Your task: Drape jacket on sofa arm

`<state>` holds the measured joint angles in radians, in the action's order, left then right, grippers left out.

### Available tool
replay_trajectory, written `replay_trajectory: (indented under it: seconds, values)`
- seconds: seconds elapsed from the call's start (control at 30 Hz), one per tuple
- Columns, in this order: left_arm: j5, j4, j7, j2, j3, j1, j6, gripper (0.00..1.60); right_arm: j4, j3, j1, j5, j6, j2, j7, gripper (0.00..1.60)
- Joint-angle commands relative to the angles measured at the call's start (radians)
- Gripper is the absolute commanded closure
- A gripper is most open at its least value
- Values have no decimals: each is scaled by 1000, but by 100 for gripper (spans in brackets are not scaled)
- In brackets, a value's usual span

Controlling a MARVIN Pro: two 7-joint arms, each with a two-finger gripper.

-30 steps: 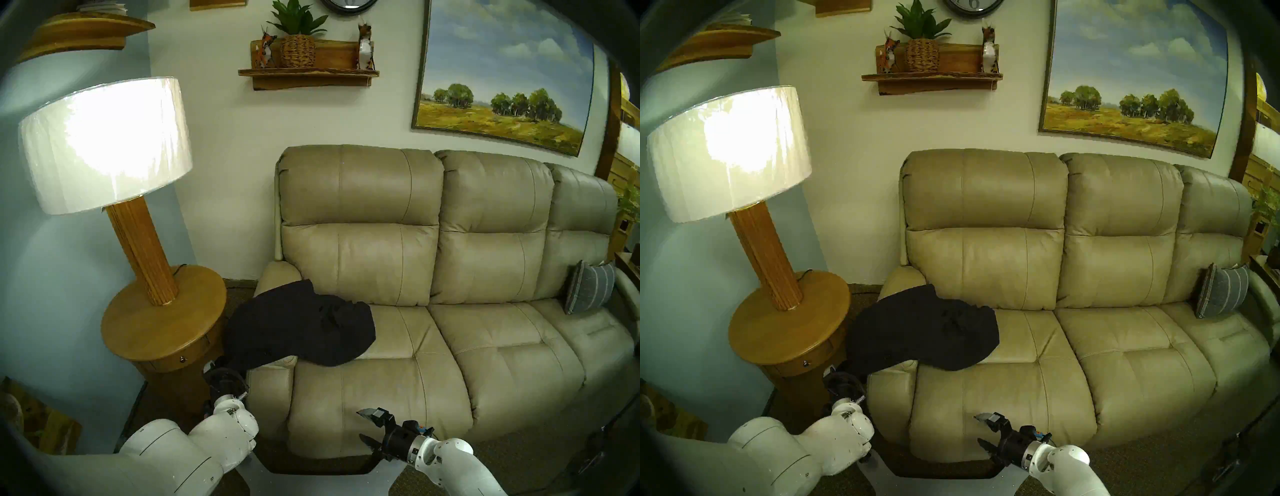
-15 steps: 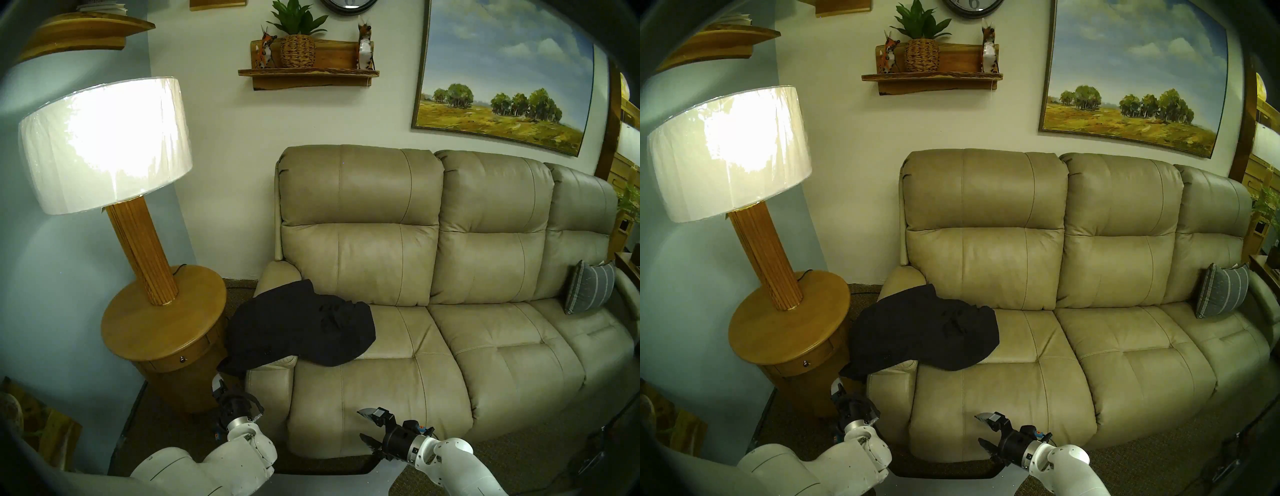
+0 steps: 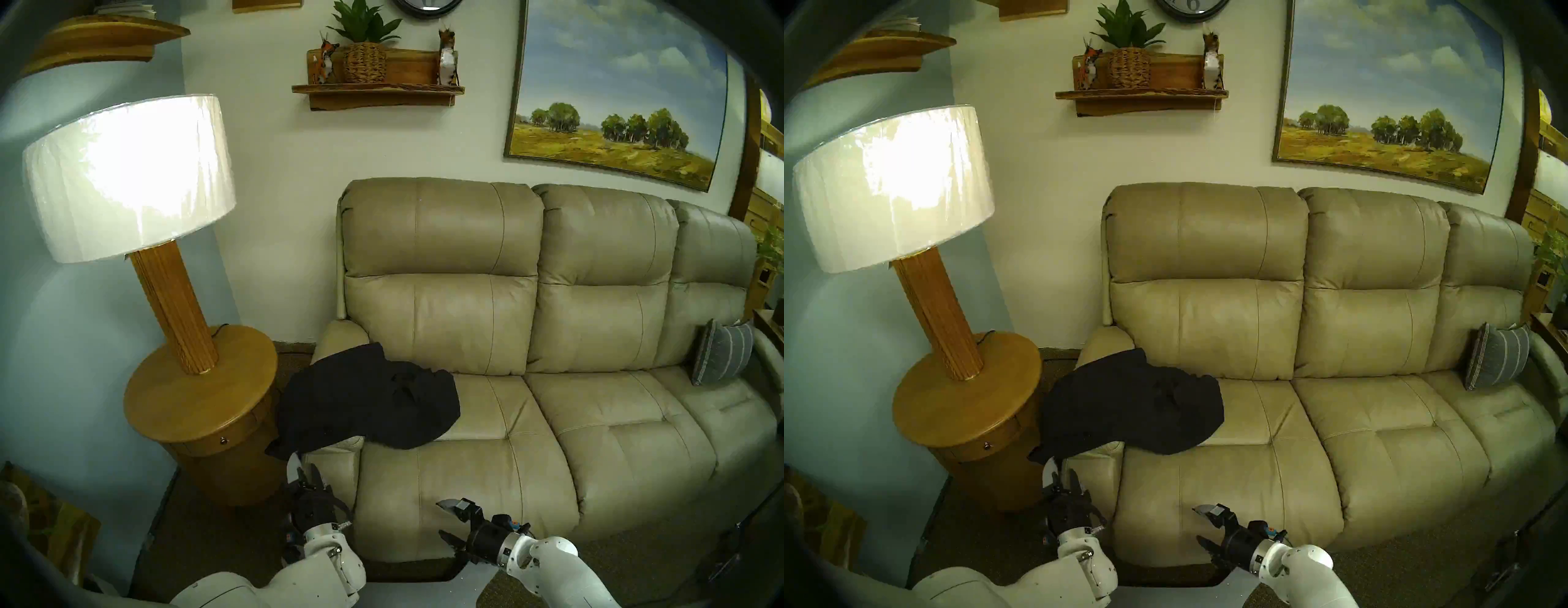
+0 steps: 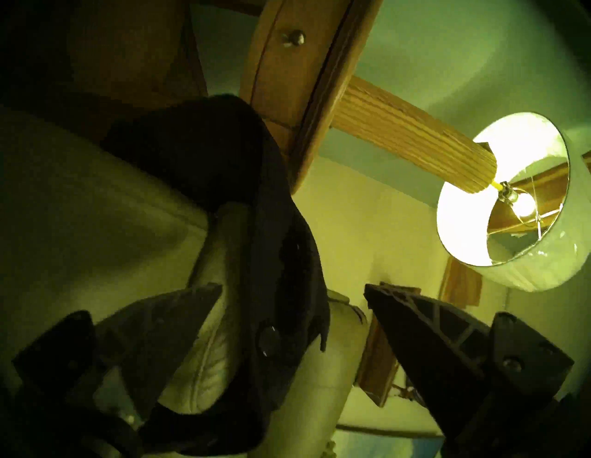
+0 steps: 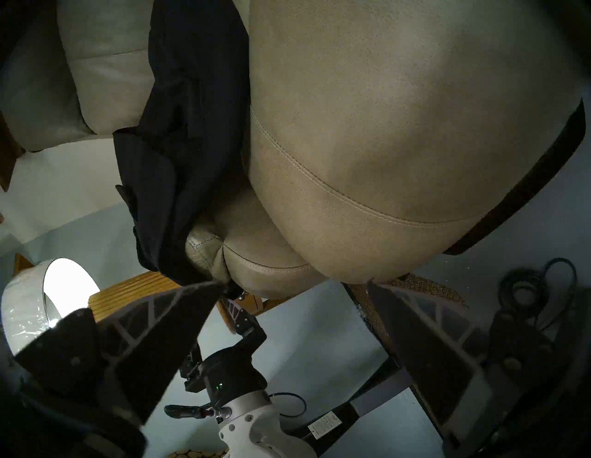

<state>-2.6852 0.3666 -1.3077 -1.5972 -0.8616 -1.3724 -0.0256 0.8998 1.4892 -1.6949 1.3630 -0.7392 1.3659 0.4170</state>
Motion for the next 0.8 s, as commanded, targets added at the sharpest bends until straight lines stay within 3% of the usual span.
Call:
replay_trajectory:
  seconds: [0.0, 0.23, 0.53, 0.77]
  values:
    - [91, 97, -110, -3, 112, 26, -54, 0, 19, 13, 8, 22, -4, 13, 32, 0]
    - [129, 141, -114, 0, 192, 40, -193, 0, 23, 55, 14, 64, 7, 38, 70, 0]
    - [47, 177, -60, 31, 209, 5, -365, 0, -11, 135, 52, 99, 106, 68, 86, 0]
    - [-55, 267, -10, 87, 286, -32, -477, 0, -25, 141, 78, 112, 32, 39, 80, 0]
